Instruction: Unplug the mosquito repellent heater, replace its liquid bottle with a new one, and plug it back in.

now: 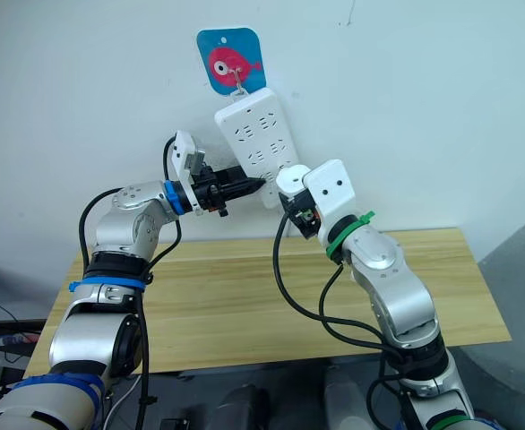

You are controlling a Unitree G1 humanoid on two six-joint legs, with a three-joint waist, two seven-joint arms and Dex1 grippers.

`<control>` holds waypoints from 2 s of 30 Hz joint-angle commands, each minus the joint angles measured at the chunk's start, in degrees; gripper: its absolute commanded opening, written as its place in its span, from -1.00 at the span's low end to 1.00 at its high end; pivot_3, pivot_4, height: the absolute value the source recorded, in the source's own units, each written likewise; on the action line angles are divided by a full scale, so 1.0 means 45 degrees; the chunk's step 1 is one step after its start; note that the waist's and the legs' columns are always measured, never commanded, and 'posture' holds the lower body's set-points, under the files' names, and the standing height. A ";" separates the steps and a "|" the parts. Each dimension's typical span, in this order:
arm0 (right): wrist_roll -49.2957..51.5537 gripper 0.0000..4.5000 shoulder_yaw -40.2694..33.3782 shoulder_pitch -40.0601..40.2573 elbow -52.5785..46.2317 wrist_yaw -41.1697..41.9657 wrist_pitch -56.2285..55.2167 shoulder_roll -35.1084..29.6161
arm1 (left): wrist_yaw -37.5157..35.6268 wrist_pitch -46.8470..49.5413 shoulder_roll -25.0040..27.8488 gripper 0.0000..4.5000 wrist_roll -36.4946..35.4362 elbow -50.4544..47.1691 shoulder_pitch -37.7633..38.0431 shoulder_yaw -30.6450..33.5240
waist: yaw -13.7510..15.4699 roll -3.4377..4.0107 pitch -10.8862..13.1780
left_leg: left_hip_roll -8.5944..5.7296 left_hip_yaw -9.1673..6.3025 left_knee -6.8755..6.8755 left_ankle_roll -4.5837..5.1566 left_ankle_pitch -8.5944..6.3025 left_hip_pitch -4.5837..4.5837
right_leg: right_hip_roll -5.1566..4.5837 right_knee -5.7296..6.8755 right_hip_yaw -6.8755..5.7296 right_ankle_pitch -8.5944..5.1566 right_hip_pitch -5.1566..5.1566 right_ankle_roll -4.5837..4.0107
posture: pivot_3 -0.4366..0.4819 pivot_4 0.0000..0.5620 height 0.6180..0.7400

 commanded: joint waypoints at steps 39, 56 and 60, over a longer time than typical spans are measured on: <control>-0.0325 0.33 -0.0112 0.0068 -0.0160 -0.0118 -0.0620 -0.0088 | -0.0118 0.0230 -0.0123 -0.41 -0.0193 -0.0751 0.0098 -0.0084 | -0.0002 0.0000 0.0000 | 0.0000 0.0002 -0.0001 0.0000 0.0000 0.0001 | 0.0000 0.0000 0.0000 0.0000 -0.0001 0.0000 | -0.49 -0.42 1.00; -0.0357 0.33 -0.0072 0.0029 -0.0026 -0.0111 -0.0383 0.0054 | -0.0071 0.0276 -0.0142 -0.41 -0.0187 -0.0839 0.0150 -0.0041 | -0.0011 0.0000 0.0000 | 0.0002 0.0003 0.0000 0.0000 0.0000 0.0002 | 0.0000 0.0001 0.0001 0.0000 -0.0001 0.0000 | -0.48 -0.42 1.00; -0.0377 0.33 -0.0100 -0.0063 -0.0009 -0.0190 -0.0585 0.0199 | -0.0092 0.0276 -0.0131 -0.41 -0.0185 -0.0845 0.0153 -0.0049 | -0.0011 0.0000 0.0000 | 0.0002 0.0003 0.0000 0.0000 0.0000 0.0002 | 0.0000 0.0001 0.0002 0.0000 -0.0001 0.0000 | -0.48 -0.42 1.00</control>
